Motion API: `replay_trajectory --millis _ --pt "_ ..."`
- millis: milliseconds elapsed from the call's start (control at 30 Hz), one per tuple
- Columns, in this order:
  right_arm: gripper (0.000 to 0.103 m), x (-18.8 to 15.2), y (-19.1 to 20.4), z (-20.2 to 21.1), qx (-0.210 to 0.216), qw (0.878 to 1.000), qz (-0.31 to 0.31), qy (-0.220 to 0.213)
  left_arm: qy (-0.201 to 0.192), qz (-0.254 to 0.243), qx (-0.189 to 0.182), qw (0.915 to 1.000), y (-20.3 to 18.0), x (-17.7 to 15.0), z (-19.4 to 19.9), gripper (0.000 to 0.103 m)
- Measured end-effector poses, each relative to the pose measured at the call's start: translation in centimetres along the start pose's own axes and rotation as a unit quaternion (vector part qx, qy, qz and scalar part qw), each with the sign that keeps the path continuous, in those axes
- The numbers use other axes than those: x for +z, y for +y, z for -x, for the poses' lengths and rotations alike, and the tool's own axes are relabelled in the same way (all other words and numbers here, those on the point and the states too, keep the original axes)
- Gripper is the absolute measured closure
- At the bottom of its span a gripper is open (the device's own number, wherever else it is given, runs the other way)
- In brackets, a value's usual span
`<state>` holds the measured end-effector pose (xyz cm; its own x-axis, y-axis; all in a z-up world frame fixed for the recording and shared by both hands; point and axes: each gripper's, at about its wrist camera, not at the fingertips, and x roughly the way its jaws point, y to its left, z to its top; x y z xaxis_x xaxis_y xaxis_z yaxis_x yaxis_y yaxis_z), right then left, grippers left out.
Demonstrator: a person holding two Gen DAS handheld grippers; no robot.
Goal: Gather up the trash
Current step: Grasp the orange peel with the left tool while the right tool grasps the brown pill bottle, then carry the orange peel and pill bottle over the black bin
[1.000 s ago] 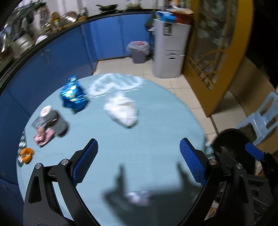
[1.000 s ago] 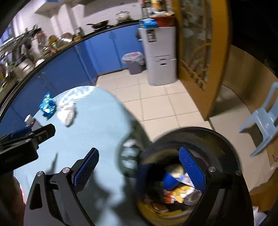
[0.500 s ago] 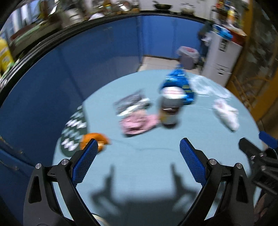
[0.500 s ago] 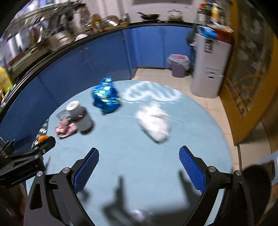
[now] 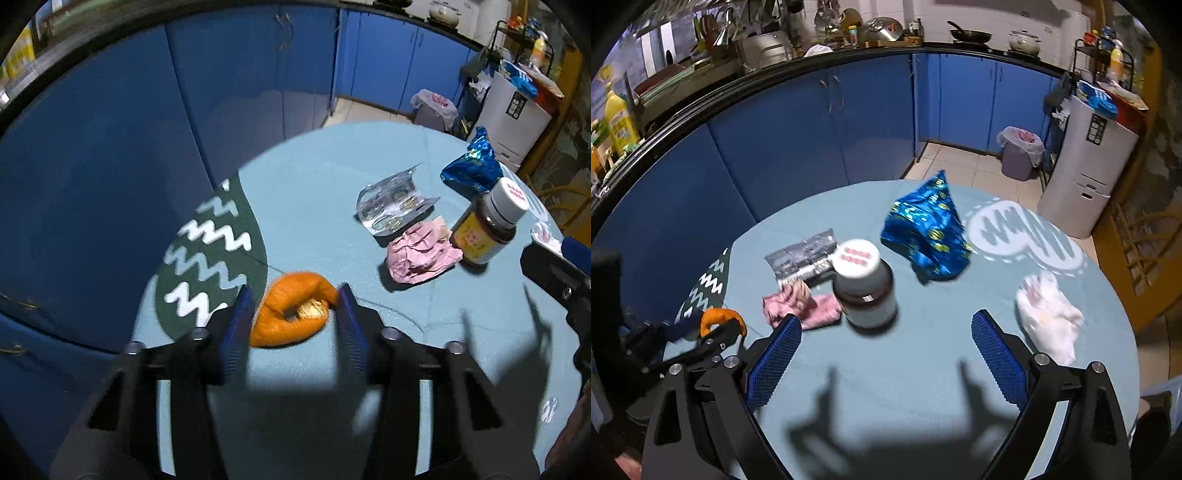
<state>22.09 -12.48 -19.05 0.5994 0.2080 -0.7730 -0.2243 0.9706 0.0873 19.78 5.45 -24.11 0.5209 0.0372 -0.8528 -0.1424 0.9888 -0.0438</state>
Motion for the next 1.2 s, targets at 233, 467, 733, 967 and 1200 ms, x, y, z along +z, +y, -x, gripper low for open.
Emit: replay_trajectory --millis 233,467,733,967,1200 --pt "0.037 1.6 0.8 -2.1 0.005 1.000 -0.001 0.010 -0.014 0.010 -0.020 0.9996 0.6 0.7 0.1 0.087" --pt "0.062 2.0 1.9 -2.7 0.006 1.000 0.025 0.006 -0.020 0.025 -0.036 0.9988 1.7 1.5 0.4 0.092" --pt "0.065 0.5 1.9 -0.8 -0.004 0.999 0.033 -0.007 -0.033 0.018 -0.046 0.9982 0.8 1.9 1.6 0.092" --pt "0.065 -0.9 -0.8 2.4 -0.011 1.000 0.008 -0.019 -0.042 -0.007 -0.057 0.9974 -2.0 1.3 3.1 0.092" --pt "0.065 -2.4 -3.5 5.7 -0.027 0.999 -0.016 -0.038 -0.056 -0.041 -0.072 0.9950 -6.4 0.7 5.3 0.092"
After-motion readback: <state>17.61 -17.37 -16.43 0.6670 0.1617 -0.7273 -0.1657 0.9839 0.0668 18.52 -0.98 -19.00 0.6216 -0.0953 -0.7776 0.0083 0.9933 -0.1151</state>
